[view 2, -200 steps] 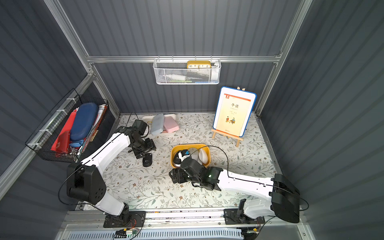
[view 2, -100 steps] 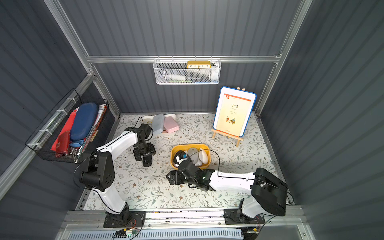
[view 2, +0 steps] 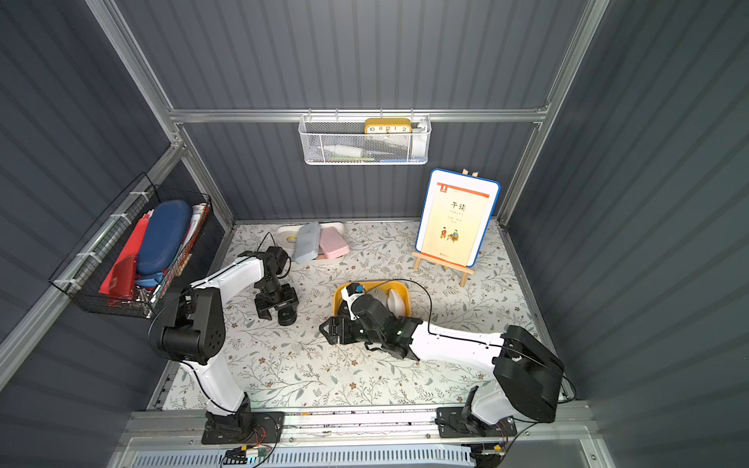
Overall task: Put the mouse in the storage box
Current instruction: Pick up the mouse from the center of the board.
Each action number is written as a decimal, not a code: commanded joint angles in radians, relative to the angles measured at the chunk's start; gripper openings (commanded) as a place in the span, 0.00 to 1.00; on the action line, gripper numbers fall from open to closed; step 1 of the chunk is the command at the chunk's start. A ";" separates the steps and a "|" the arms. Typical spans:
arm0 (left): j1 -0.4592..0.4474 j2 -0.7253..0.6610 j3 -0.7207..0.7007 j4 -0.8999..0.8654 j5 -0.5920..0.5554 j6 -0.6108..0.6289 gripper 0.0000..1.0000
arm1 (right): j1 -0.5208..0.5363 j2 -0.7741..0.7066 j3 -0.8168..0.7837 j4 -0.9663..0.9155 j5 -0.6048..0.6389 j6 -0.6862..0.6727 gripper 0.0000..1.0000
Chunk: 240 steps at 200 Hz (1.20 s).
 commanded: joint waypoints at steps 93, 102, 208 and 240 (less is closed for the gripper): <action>-0.002 0.034 -0.047 0.030 0.052 0.113 0.79 | 0.001 -0.015 0.018 -0.050 0.017 -0.032 0.87; -0.003 0.046 -0.042 0.034 0.046 0.110 0.79 | 0.001 -0.019 0.019 -0.052 0.021 -0.036 0.86; -0.002 0.107 -0.008 0.100 0.087 0.107 0.60 | 0.001 -0.093 -0.022 -0.151 0.077 -0.074 0.85; -0.021 0.056 -0.024 0.112 0.111 0.092 0.56 | 0.000 -0.122 -0.025 -0.202 0.128 -0.087 0.85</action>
